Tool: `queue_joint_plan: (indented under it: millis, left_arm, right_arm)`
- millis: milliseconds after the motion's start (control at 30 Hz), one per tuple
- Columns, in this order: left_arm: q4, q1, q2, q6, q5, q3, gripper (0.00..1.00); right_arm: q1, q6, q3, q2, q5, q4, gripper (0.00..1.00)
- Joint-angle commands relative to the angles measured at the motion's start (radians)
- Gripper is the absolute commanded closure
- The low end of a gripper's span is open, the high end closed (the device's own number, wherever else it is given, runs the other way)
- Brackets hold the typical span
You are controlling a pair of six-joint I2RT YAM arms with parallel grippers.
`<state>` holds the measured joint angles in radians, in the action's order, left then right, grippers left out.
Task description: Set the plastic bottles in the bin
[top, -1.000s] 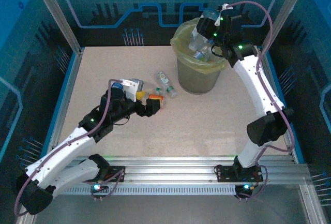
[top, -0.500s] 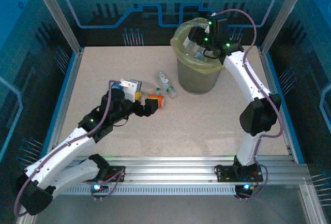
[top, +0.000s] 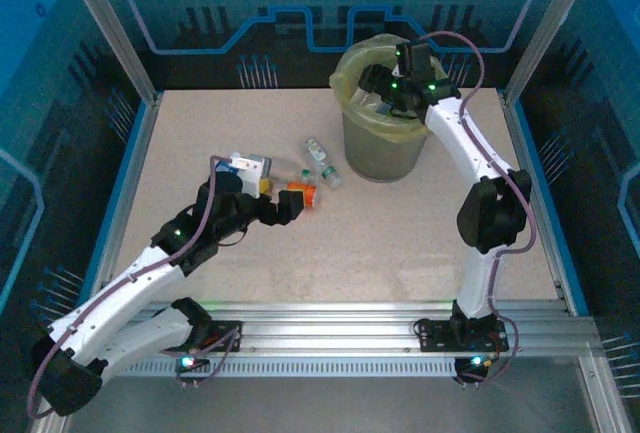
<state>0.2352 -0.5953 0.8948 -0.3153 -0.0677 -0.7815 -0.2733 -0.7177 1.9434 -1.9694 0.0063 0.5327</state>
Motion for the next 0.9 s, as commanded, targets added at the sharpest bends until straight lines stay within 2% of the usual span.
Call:
queue_joint_plan:
  millis: [0, 133, 167, 200, 367, 667, 867]
  left_arm:
    - [0.028, 0.009, -0.003, -0.019, -0.028, -0.016, 0.01]
    - [0.043, 0.027, 0.009, -0.041, -0.027, -0.023, 0.01]
    - [0.045, 0.035, 0.014, -0.053, -0.024, -0.023, 0.01]
    - [0.046, 0.046, 0.016, -0.066, -0.021, -0.021, 0.01]
    - [0.072, 0.103, 0.028, -0.139, -0.007, -0.018, 0.01]
    - [0.154, 0.306, 0.068, -0.321, 0.102, 0.030, 0.01]
    - [0.180, 0.401, 0.133, -0.287, 0.138, 0.036, 0.01]
  right_arm:
    - [0.025, 0.012, 0.015, -0.004, 0.013, 0.078, 0.17]
    - [0.025, 0.059, 0.058, 0.024, 0.091, 0.142, 0.08]
    - [0.026, 0.070, 0.074, 0.031, 0.117, 0.163, 0.02]
    - [0.026, 0.084, 0.086, 0.041, 0.139, 0.181, 0.00]
    - [0.023, 0.138, 0.102, 0.106, 0.211, 0.235, 0.00]
    - [-0.033, 0.241, 0.105, 0.249, 0.285, 0.354, 0.00]
    - [-0.130, 0.286, 0.030, 0.348, 0.375, 0.380, 0.00]
